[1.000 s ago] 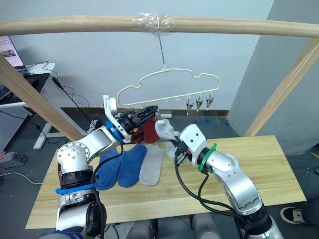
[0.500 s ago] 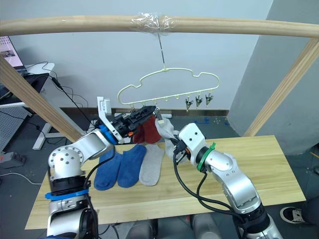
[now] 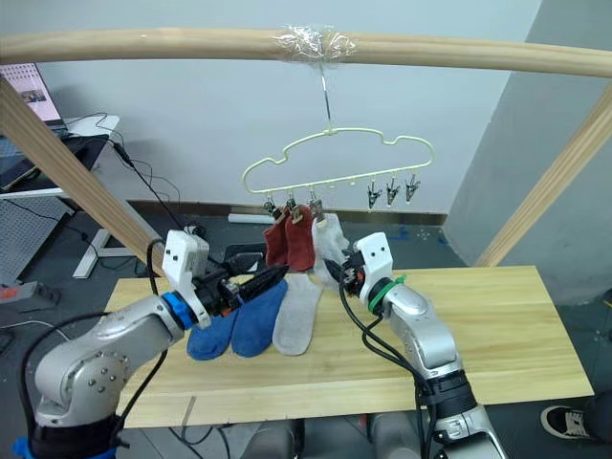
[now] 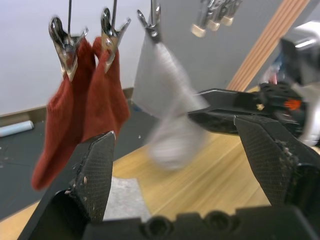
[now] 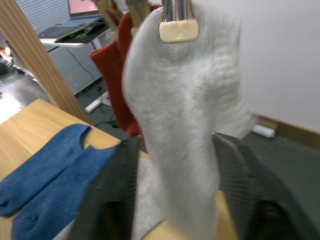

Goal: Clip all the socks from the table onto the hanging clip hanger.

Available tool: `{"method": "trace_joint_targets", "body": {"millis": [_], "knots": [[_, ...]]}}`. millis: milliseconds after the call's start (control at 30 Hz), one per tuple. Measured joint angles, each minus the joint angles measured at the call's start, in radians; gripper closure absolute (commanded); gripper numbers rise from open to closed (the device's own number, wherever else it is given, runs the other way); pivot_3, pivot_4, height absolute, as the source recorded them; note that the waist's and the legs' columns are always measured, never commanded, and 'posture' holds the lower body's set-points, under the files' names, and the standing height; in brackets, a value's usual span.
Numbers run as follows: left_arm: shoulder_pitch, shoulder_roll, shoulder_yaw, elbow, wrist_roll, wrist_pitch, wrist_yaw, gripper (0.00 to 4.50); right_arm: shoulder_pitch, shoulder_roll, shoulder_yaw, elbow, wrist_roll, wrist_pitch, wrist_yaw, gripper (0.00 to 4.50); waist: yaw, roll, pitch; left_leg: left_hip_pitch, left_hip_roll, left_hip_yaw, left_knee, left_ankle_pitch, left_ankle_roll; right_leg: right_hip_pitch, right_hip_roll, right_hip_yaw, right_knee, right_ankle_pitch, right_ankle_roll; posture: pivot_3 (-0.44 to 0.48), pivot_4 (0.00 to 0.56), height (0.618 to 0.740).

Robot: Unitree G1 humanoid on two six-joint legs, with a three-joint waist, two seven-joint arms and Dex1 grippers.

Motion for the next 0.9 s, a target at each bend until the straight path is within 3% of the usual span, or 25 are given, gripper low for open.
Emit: {"method": "trace_joint_targets", "body": {"millis": [100, 433, 600, 667, 700, 767, 833, 900], "knots": [[0.017, -0.020, -0.050, -0.040, 0.062, -0.078, -0.014, 0.26, 0.012, -0.008, -0.011, 0.014, 0.006, -0.014, 0.010, 0.04, 0.014, 0.000, 0.000, 0.000, 0.000, 0.000, 0.001, 0.000, 0.000, 0.000, 0.000, 0.000, 0.000, -0.002, 0.001, 0.029, 0.154, 0.740], [0.011, -0.035, -0.112, -0.044, 0.159, -0.197, -0.085, 0.26, 0.108, -0.091, -0.062, -0.193, -0.001, 0.011, -0.050, 0.01, 0.020, 0.000, 0.000, 0.000, 0.000, 0.000, 0.001, 0.000, 0.000, 0.000, 0.000, 0.000, 0.001, -0.002, 0.003, 0.013, 0.163, 0.740], [-0.022, -0.047, -0.111, -0.015, 0.175, -0.245, -0.097, 0.26, 0.102, -0.064, -0.109, -0.301, -0.021, 0.025, -0.160, 1.66, 0.018, 0.000, 0.000, 0.000, 0.000, 0.001, 0.001, 0.000, 0.000, 0.000, 0.000, 0.000, 0.001, -0.002, 0.002, -0.004, 0.167, 0.740], [-0.025, -0.059, -0.112, -0.005, 0.189, -0.256, -0.096, 0.26, 0.080, -0.053, -0.111, -0.301, -0.032, 0.026, -0.191, 1.66, 0.018, 0.000, 0.000, 0.000, 0.000, 0.001, 0.001, 0.000, 0.000, 0.000, 0.000, 0.000, 0.001, -0.002, 0.002, -0.002, 0.169, 0.740], [-0.032, -0.069, -0.113, 0.001, 0.196, -0.267, -0.095, 0.26, 0.064, -0.046, -0.112, -0.298, -0.035, 0.026, -0.207, 2.05, 0.018, 0.000, 0.000, 0.000, 0.000, 0.001, 0.001, 0.000, 0.000, 0.000, 0.000, 0.000, 0.001, -0.002, 0.002, -0.002, 0.169, 0.740], [-0.057, -0.080, -0.114, 0.011, 0.204, -0.275, -0.094, 0.26, 0.033, -0.028, -0.113, -0.294, -0.040, 0.025, -0.229, 2.25, 0.018, 0.000, 0.000, 0.000, 0.000, 0.000, 0.001, 0.000, 0.000, 0.000, 0.000, 0.000, 0.001, -0.002, 0.003, -0.002, 0.169, 0.740], [-0.076, -0.089, -0.114, 0.016, 0.210, -0.286, -0.092, 0.26, 0.011, -0.016, -0.116, -0.282, -0.043, 0.021, -0.251, 2.92, 0.018, 0.000, 0.000, 0.000, 0.000, 0.001, 0.001, 0.000, 0.000, 0.000, 0.000, 0.000, 0.001, -0.002, 0.003, 0.002, 0.172, 0.740], [-0.083, -0.092, -0.114, 0.019, 0.214, -0.290, -0.092, 0.26, 0.003, -0.014, -0.118, -0.268, -0.051, 0.015, -0.258, 2.92, 0.018, 0.000, 0.000, 0.000, 0.000, 0.001, 0.001, 0.000, 0.000, 0.000, 0.000, 0.000, 0.001, -0.002, 0.003, 0.008, 0.173, 0.740]]}}
